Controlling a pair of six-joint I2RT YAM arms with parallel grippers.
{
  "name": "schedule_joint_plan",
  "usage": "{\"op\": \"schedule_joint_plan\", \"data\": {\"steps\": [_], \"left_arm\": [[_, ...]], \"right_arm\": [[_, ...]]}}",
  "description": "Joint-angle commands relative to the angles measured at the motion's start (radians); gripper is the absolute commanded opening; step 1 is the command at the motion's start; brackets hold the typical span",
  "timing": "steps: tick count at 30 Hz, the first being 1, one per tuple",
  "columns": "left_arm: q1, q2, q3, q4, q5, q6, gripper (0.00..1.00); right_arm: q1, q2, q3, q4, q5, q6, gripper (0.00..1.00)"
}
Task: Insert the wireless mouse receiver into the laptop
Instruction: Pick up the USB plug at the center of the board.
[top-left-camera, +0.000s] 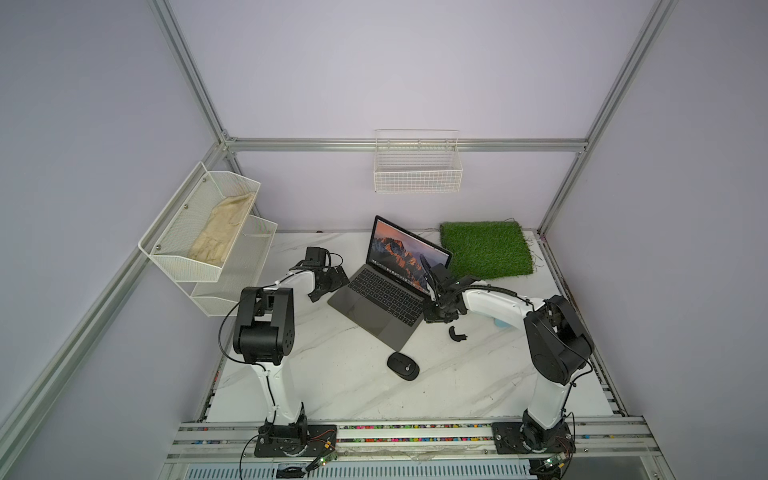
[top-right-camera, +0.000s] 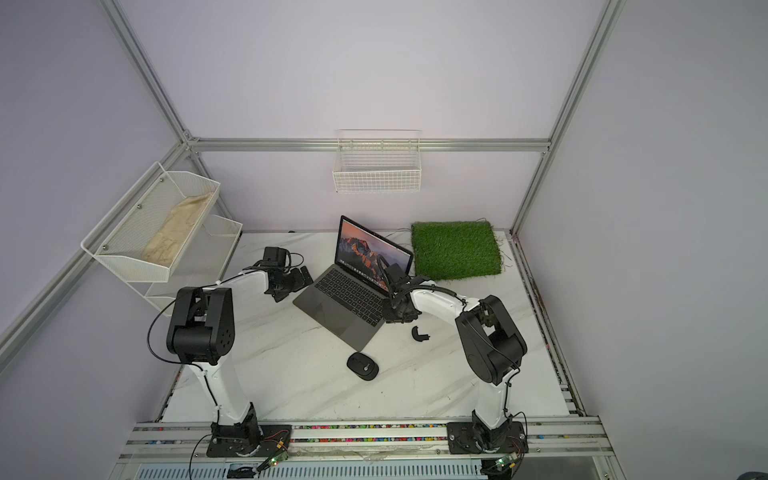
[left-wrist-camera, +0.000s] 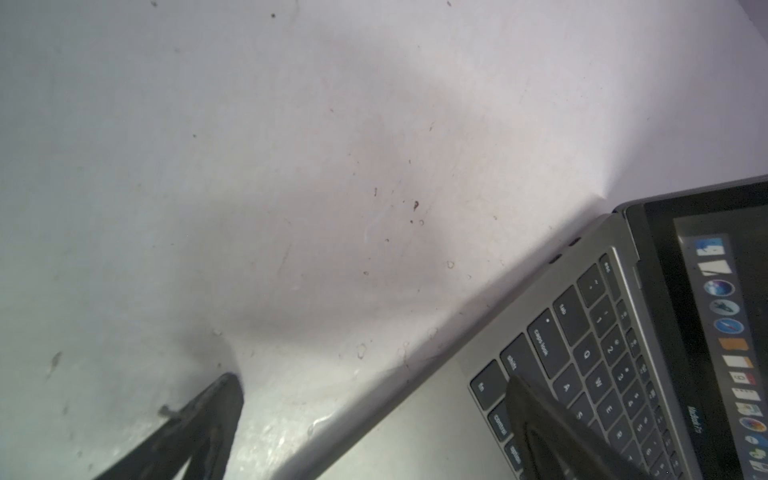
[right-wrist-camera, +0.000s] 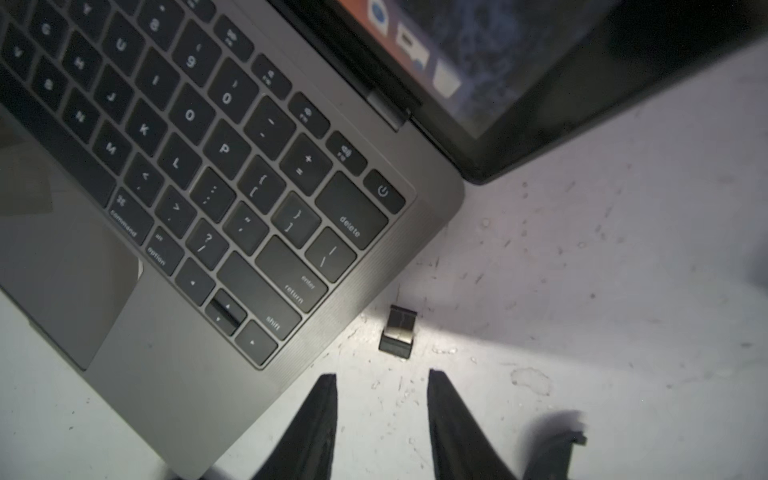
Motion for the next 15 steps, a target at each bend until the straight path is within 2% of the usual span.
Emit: {"op": "schedule_joint_plan", "data": {"steps": [1,5,15], "left_arm": [[0.009,-0.054,-0.019,0.014,0.001,-0.019,1.0],[0.011,-0.053,-0.019,0.018,0.004,-0.02,1.0],[0.017,-0.052,-0.025,0.02,0.007,-0.019,1.0]], "right_arm": [[0.014,0.031,0.028,-0.04,0.041,0.083,0.4],[0.02,0.048,0.042,-0.06,0.086,0.08,0.39],[0.043,0.097,0.083,-0.085,0.097,0.043,0.34]]}}
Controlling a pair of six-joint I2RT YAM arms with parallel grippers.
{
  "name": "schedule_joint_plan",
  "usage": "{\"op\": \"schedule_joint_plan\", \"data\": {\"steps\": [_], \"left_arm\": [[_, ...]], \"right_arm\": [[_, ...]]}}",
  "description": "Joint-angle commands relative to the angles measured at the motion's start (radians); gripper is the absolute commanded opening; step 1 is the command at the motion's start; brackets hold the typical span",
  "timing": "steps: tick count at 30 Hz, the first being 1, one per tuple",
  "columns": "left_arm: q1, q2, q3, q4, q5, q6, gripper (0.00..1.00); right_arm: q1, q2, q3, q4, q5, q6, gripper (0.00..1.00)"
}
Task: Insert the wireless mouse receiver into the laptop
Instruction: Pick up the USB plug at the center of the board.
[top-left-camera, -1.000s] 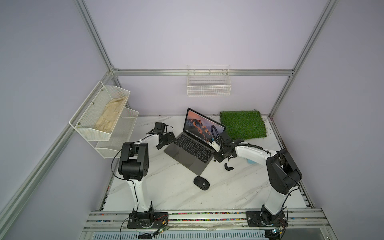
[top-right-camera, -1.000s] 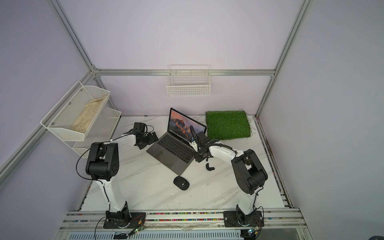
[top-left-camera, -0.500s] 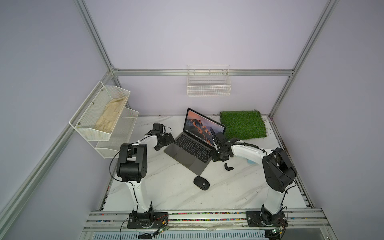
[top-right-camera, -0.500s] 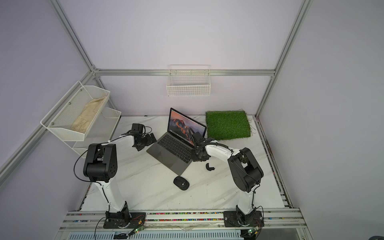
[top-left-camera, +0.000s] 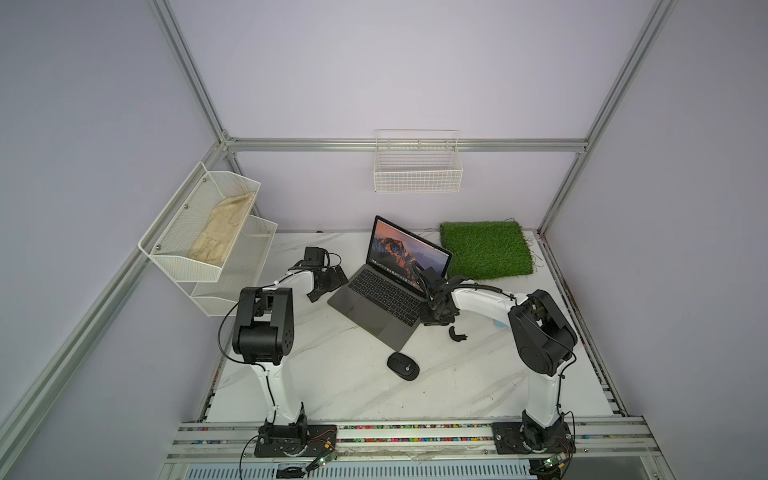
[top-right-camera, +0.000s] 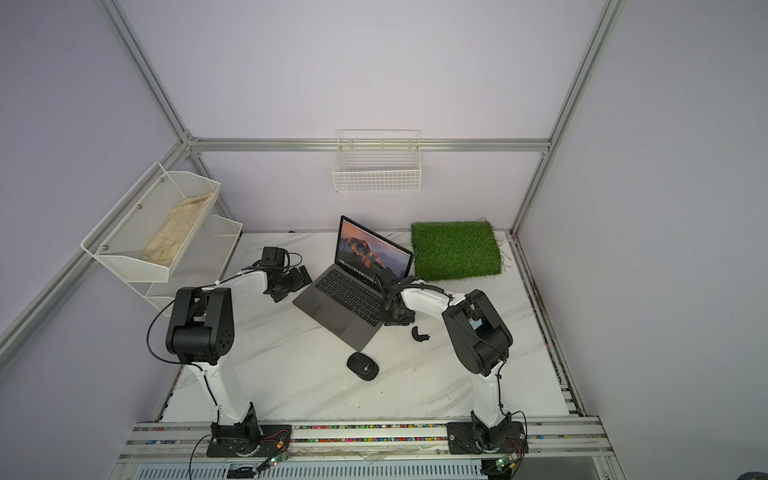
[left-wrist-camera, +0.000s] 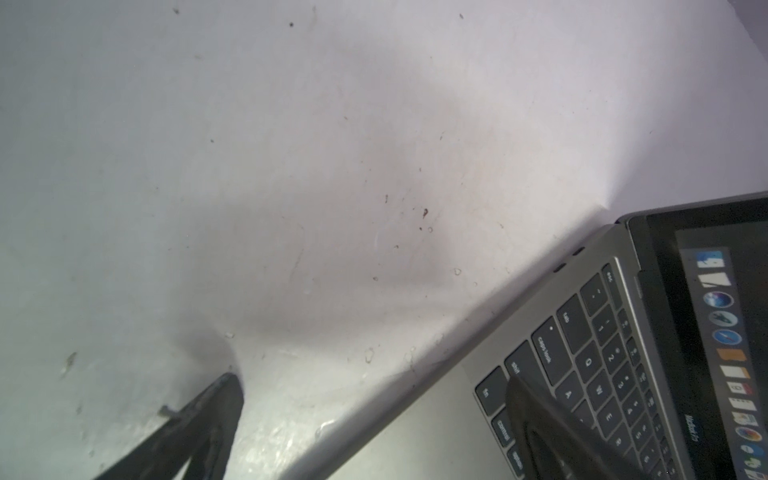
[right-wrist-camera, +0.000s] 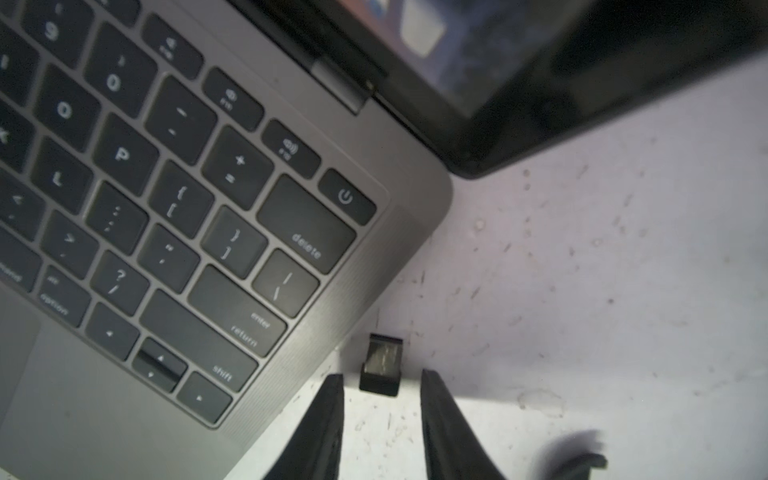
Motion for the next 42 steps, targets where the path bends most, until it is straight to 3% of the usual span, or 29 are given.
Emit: {"op": "schedule_joint_plan", "data": {"steps": [1,12,26,33,42], "left_arm": [[0.008,-0.053,-0.025,0.017,0.006,-0.005,1.0],[0.012,-0.049,-0.026,0.018,0.012,-0.005,1.0],[0.012,-0.046,-0.026,0.018,0.018,-0.005,1.0],[0.013,-0.046,-0.023,0.019,0.022,-0.003,1.0],[0.012,-0.047,-0.012,0.018,0.039,-0.006,1.0]], "right_arm": [[0.015,0.016,0.027,-0.032,0.029,-0.002,0.33],[0.025,0.052,0.03,-0.077,0.107,-0.002,0.25],[0.027,0.072,0.011,-0.033,0.085,-0.077,0.22],[0.027,0.067,0.003,-0.022,0.087,-0.097,0.14],[0.024,-0.003,-0.022,-0.01,0.13,-0.348,0.07]]}}
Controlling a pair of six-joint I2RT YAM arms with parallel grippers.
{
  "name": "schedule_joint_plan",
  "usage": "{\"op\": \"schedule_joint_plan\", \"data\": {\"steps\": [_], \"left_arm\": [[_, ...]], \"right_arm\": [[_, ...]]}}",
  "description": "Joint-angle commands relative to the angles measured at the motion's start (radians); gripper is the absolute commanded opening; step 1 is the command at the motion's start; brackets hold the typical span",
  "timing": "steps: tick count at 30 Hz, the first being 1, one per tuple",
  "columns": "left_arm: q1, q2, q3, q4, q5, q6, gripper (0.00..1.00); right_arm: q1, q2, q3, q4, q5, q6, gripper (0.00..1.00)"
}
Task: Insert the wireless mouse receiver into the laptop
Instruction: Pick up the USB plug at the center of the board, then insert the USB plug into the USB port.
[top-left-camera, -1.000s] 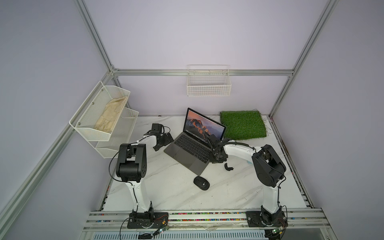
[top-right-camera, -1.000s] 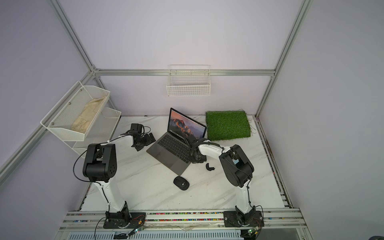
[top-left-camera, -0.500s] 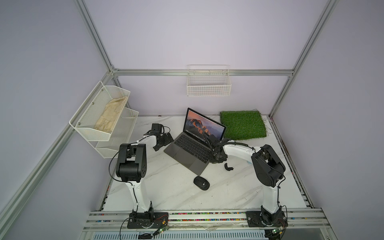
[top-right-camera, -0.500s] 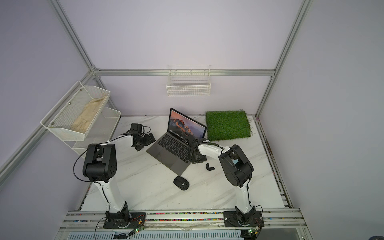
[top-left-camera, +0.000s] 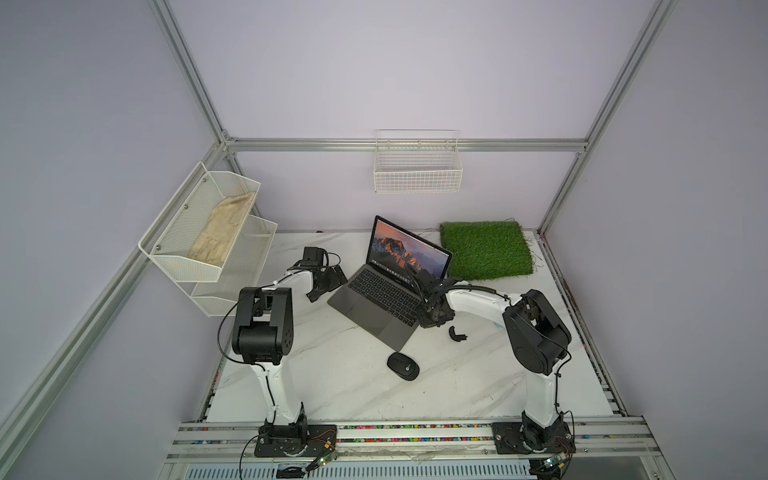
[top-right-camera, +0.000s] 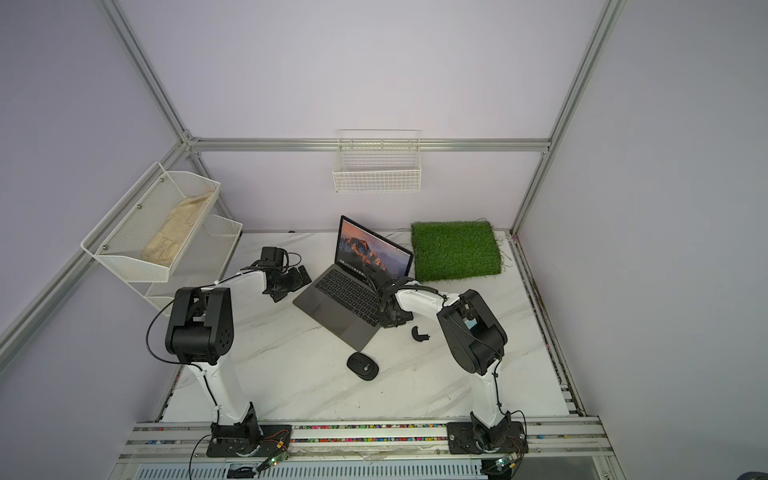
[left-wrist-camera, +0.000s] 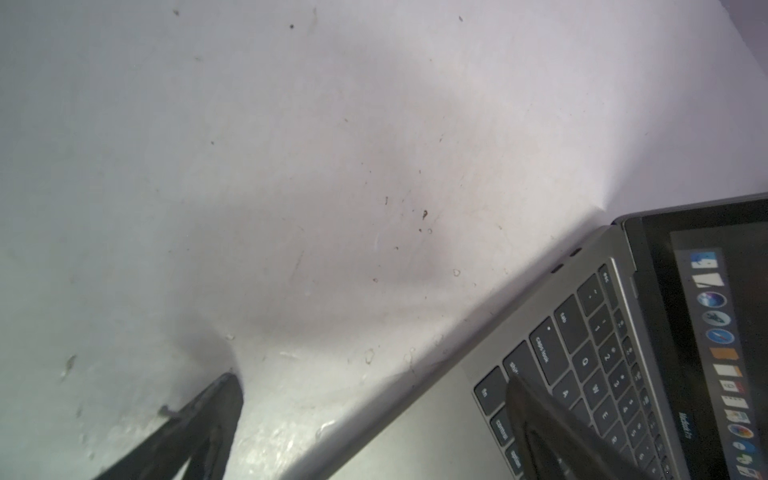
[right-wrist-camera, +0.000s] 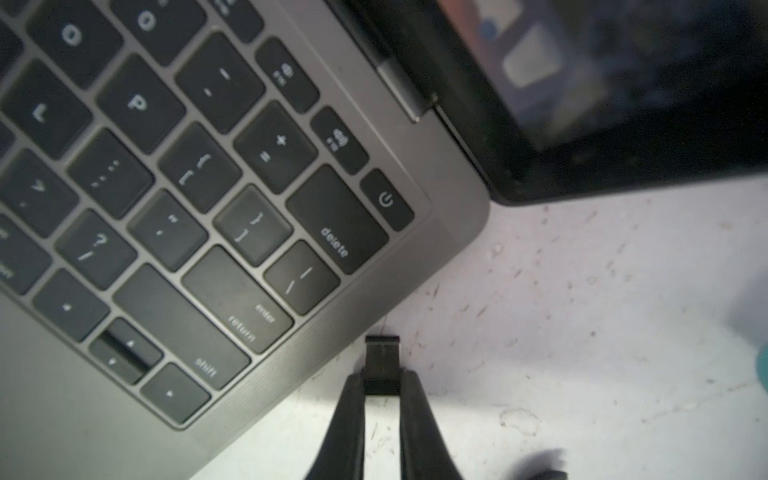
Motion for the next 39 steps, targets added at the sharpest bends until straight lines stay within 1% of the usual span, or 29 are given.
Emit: {"op": "schedule_joint_plan", "data": {"steps": [1,6,14,17,20,24,28,32,39], "left_arm": [[0.007,-0.047,-0.01,0.014,0.029,-0.007,1.0],[0.007,-0.049,-0.004,0.003,0.046,-0.011,1.0],[0.008,-0.037,0.049,-0.011,0.043,0.035,1.0],[0.009,-0.028,0.06,-0.013,0.04,0.04,1.0],[0.01,-0.009,0.071,-0.014,0.049,0.029,1.0],[0.009,-0.004,0.055,0.036,0.077,0.0,1.0],[0.012,-0.006,0.059,0.031,0.09,-0.012,1.0],[0.025,0.004,0.062,0.032,0.161,-0.024,1.0],[0.025,0.021,0.062,0.026,0.171,-0.015,1.0]], "right_arm": [[0.0,-0.026,-0.036,0.005,0.043,-0.155,0.06],[-0.015,-0.071,-0.056,0.015,0.026,-0.322,0.05],[-0.097,-0.118,-0.106,0.051,-0.132,-0.492,0.05],[-0.106,-0.129,-0.123,0.085,-0.182,-0.56,0.04],[-0.106,-0.139,-0.137,0.141,-0.217,-0.582,0.04],[-0.106,-0.141,-0.147,0.197,-0.219,-0.626,0.04],[-0.106,-0.125,-0.136,0.201,-0.227,-0.661,0.03],[-0.106,-0.116,-0.132,0.199,-0.222,-0.666,0.03],[-0.106,-0.106,-0.125,0.18,-0.214,-0.677,0.02]]}}
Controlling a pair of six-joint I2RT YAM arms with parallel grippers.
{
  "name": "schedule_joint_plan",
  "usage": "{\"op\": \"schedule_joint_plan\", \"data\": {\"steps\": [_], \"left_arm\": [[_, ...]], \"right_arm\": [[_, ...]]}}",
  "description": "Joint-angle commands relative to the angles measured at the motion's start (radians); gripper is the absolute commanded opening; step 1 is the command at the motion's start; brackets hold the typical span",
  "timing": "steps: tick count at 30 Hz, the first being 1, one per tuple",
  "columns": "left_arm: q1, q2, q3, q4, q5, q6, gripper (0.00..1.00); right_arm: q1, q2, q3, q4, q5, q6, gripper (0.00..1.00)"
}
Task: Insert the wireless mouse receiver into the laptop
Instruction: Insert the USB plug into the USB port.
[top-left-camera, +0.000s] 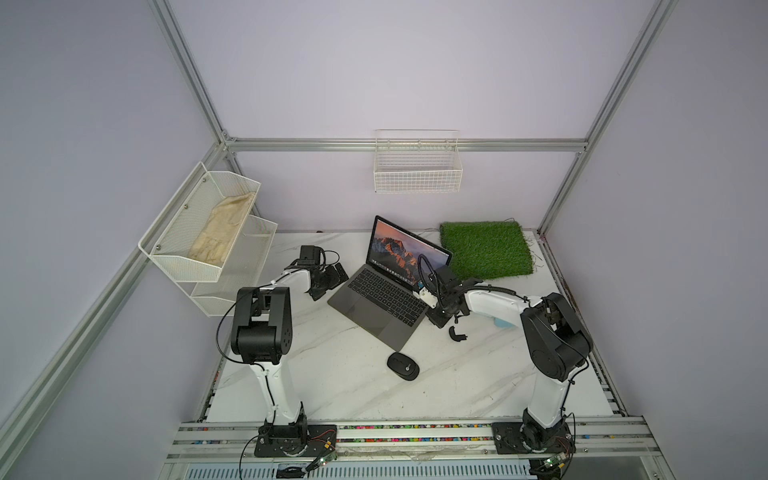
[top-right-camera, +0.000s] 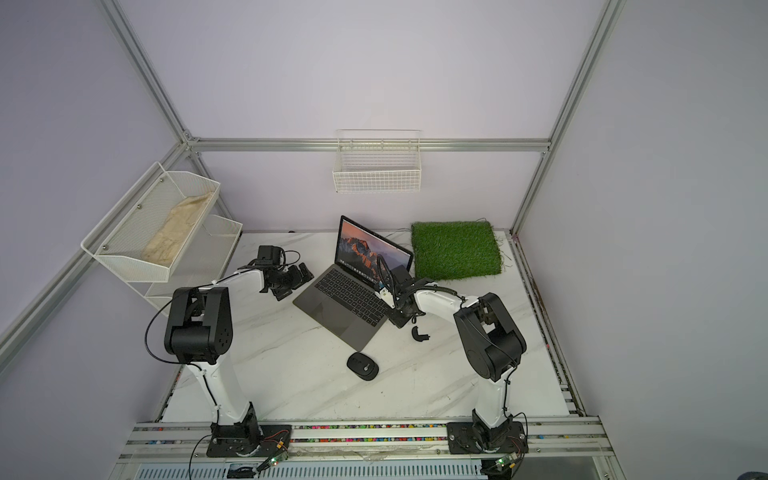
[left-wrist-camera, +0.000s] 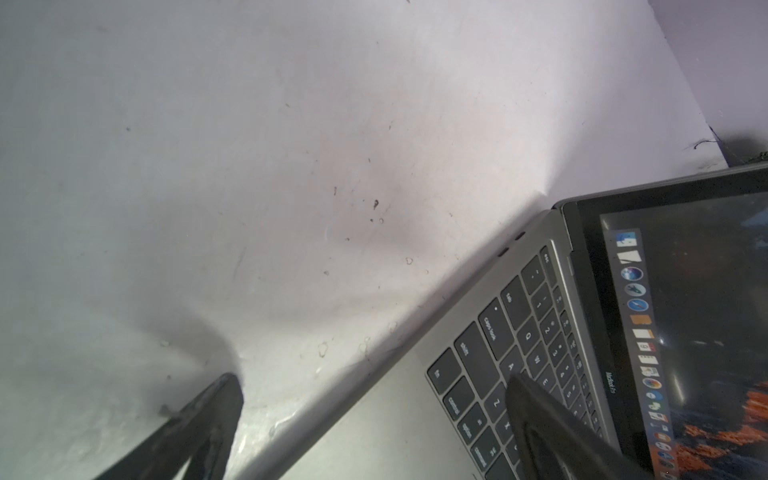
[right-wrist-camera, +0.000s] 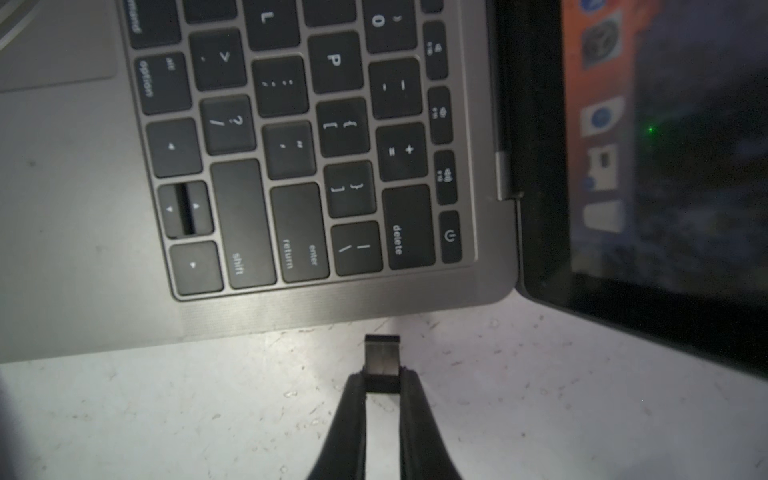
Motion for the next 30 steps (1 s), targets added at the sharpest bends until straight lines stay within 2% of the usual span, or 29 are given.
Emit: {"op": "schedule_joint_plan", "data": {"steps": [1,13,30], "left_arm": [[0.005,0.013,0.05,0.014,0.027,-0.003,1.0],[0.005,0.046,0.088,-0.049,0.011,0.018,1.0],[0.005,0.073,0.097,-0.072,0.019,0.035,1.0]], "right_arm": [[0.002,0.007,0.022,-0.004,-0.009,-0.033,0.02],[0.002,0.043,0.051,-0.051,-0.013,-0.08,0.01],[0.002,0.058,0.054,-0.012,-0.008,-0.088,0.0]]}}
